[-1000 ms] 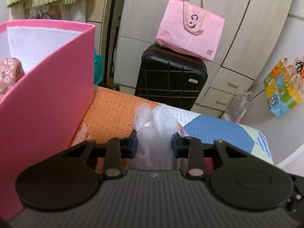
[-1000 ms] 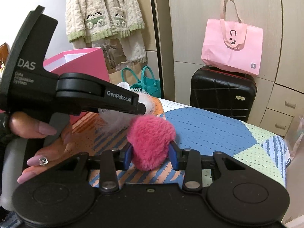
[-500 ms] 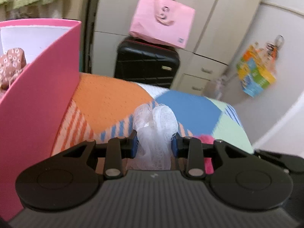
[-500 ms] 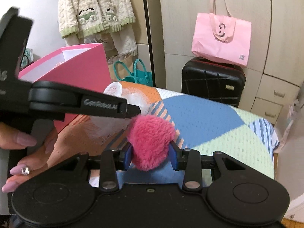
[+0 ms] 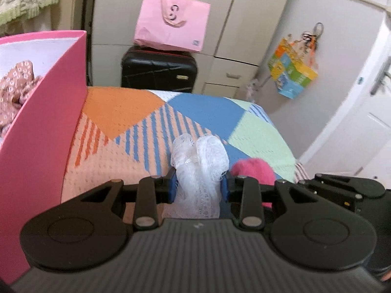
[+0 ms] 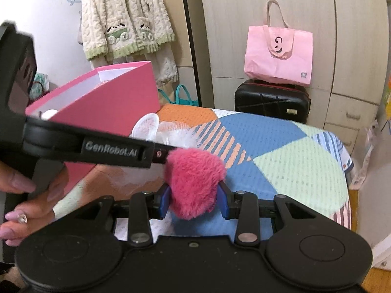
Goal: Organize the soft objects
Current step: 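Carry the mesh puff with the left tool while the right tool carries the pompom over the box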
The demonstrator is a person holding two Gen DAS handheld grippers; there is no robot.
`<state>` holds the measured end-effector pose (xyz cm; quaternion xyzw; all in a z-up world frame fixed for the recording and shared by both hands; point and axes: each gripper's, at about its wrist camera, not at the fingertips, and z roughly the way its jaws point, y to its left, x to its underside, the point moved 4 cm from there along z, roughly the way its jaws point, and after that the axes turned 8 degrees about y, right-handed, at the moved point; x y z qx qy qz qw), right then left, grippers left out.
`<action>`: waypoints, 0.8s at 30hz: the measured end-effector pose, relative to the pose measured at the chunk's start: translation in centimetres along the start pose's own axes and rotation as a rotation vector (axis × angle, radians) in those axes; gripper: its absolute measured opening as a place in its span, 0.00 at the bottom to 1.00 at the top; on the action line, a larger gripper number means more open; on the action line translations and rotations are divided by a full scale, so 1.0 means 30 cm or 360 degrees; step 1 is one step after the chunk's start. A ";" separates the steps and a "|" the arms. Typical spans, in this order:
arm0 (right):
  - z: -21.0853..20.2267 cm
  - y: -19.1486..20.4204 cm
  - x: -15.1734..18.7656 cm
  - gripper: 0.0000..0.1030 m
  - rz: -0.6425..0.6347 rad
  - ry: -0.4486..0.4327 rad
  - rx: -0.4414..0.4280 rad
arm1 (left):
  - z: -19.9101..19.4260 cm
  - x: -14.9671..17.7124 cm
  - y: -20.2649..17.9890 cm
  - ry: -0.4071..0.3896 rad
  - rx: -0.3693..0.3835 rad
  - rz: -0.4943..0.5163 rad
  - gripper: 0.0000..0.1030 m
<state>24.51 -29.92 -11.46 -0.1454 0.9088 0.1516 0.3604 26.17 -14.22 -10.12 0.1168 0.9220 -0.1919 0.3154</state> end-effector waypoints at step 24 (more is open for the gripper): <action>-0.169 0.260 0.168 0.42 0.0032 0.0113 -0.0149 | -0.316 0.274 0.120 0.0347 0.0314 0.0191 0.31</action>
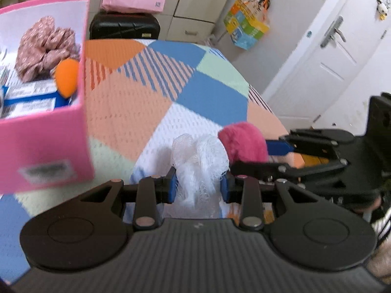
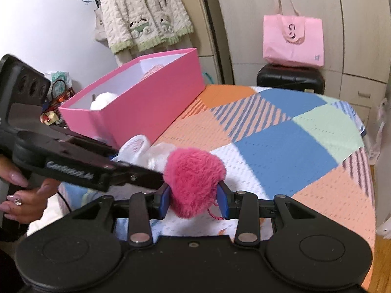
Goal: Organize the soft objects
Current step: 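Carry the mesh puff with the left tool while the right tool carries the pompom over the box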
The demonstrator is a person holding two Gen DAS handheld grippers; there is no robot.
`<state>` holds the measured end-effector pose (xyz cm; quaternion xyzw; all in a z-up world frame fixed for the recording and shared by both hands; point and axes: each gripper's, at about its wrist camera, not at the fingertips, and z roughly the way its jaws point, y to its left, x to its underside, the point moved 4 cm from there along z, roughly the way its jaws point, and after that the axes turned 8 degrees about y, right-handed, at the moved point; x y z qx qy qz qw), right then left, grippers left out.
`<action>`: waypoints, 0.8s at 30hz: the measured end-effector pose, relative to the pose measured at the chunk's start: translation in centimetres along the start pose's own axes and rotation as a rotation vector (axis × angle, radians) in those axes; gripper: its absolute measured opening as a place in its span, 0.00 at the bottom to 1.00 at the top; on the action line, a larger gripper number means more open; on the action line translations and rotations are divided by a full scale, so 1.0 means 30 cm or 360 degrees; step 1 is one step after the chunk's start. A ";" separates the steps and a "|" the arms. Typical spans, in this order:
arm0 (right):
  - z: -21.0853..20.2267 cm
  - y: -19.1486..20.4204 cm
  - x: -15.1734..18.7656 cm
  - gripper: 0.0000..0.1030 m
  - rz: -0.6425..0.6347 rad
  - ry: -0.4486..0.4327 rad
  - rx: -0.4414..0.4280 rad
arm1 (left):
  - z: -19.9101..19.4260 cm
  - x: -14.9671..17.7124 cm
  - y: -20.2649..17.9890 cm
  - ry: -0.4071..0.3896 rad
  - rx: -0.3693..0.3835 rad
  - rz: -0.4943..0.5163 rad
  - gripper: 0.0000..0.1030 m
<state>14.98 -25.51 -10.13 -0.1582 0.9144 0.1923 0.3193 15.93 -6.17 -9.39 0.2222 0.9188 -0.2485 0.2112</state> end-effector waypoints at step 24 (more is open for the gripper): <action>-0.046 0.415 -0.354 0.43 -0.0335 -0.0256 -0.0403 | -0.545 -0.015 0.224 -0.0472 -0.0118 -0.0104 0.31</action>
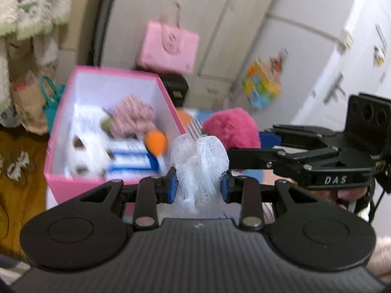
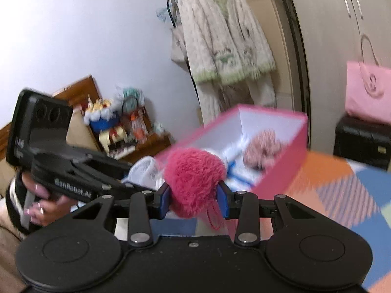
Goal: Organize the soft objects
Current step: 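Carry the mesh puff with the left tool while the right tool carries the pompom over the box, then open both tools to drop the mesh puff and pompom into the box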
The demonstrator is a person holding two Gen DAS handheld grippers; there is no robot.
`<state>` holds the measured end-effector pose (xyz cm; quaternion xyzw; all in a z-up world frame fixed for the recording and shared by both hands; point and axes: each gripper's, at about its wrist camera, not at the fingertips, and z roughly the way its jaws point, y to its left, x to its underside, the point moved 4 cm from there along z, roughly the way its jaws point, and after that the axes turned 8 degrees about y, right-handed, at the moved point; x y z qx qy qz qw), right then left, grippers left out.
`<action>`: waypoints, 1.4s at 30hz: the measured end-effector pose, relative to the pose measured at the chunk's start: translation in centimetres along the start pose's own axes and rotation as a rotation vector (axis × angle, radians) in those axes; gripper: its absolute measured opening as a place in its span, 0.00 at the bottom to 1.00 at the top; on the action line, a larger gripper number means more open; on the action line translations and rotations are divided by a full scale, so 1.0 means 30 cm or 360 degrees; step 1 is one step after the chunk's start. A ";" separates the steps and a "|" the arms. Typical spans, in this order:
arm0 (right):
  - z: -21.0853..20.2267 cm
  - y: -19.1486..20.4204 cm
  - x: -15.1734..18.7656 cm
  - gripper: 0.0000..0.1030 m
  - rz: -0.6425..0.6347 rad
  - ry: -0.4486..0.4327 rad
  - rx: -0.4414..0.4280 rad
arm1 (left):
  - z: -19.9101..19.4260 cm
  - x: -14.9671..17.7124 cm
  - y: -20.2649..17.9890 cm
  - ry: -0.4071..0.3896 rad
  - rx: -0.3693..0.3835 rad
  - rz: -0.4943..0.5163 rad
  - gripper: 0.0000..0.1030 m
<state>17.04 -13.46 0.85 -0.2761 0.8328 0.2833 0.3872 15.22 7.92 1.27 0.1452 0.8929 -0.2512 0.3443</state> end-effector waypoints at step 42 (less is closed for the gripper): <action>0.205 -0.171 -0.097 0.72 0.0095 0.0016 0.0425 | 0.221 -0.100 0.171 0.0135 -0.0580 0.0092 0.90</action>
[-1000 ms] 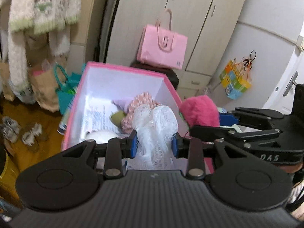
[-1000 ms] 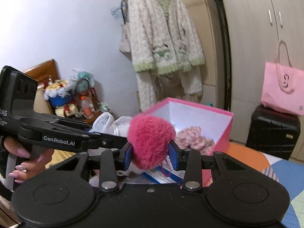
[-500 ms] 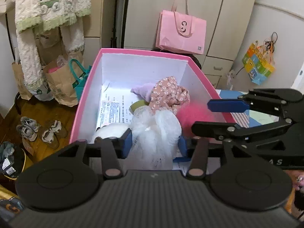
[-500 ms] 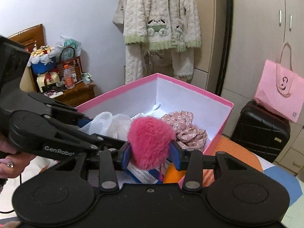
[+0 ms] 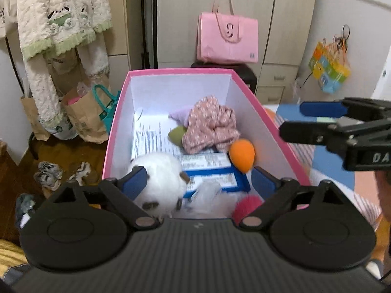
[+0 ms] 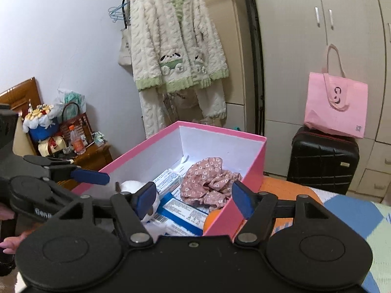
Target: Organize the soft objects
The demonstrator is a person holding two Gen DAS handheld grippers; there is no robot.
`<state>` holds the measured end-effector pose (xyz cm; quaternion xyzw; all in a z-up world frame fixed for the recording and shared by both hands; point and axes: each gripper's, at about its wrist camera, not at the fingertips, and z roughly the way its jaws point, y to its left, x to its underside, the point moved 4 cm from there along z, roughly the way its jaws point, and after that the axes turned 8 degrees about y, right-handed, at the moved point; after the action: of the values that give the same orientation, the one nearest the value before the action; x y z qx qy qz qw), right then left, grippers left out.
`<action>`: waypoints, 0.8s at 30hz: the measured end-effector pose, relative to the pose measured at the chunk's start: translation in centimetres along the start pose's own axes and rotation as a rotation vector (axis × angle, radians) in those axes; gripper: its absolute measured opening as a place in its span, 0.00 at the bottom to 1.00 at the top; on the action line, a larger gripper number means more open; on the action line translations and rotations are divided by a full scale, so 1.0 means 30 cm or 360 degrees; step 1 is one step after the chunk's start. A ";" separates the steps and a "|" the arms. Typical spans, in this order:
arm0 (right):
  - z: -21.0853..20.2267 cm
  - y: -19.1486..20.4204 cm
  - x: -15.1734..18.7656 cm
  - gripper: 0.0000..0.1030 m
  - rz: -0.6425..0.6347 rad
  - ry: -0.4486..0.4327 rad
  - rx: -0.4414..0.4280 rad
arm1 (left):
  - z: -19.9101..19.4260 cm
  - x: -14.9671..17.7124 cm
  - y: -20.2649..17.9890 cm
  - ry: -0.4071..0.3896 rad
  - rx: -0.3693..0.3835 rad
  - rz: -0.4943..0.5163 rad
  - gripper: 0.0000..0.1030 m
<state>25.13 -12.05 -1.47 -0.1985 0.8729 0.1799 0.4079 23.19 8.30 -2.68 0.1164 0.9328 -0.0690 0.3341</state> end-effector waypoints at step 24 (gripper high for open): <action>-0.402 -0.073 0.123 0.95 0.0303 0.0058 0.0573 | -0.309 0.077 -0.199 -0.0104 -0.0131 0.0102 0.94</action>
<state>16.31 -20.39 2.57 -0.0423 0.9130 0.0549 0.4020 14.26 4.87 3.28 0.1301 0.9192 -0.0235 0.3710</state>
